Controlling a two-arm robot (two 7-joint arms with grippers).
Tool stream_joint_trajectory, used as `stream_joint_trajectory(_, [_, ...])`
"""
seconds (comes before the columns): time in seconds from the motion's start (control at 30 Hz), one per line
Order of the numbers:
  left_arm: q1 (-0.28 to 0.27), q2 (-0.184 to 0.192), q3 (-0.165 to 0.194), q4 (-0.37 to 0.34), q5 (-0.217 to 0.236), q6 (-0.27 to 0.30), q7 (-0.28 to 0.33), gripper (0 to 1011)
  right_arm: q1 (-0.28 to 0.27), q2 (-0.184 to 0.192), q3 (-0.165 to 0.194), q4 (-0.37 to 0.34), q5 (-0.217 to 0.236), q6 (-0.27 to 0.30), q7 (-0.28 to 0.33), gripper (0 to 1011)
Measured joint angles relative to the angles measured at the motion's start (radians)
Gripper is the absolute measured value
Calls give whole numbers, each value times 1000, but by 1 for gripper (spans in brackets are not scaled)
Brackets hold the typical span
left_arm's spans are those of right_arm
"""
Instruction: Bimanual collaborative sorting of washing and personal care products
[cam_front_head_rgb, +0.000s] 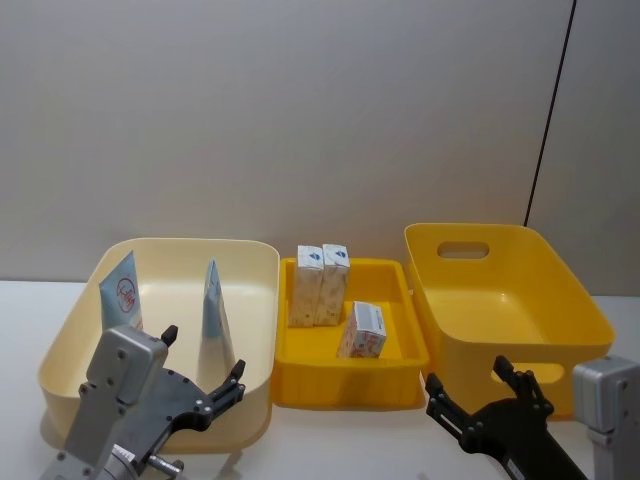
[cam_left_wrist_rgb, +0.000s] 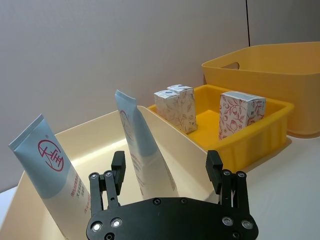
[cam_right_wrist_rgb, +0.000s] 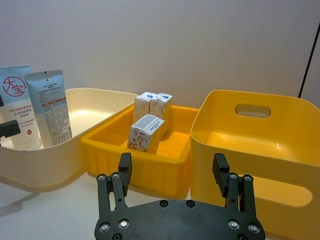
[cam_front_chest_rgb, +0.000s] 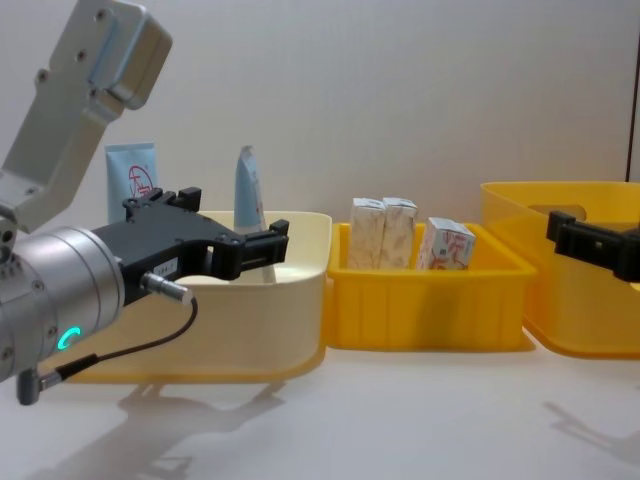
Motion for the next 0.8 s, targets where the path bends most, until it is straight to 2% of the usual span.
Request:
stream_joint_trajectory(0.4, [0,0,0,0,0,0,0,1003,10,-4,-3,-2,0,15,0,1001])
stream_joint_trajectory(0.63, [0,0,0,0,0,0,0,1003,59,-33,-18,-17,0,84,-10,1001])
stream_joint_trajectory(0.8, [0,0,0,0,0,0,0,1003,110,-74,-36,-20,-6,159,-42,1001])
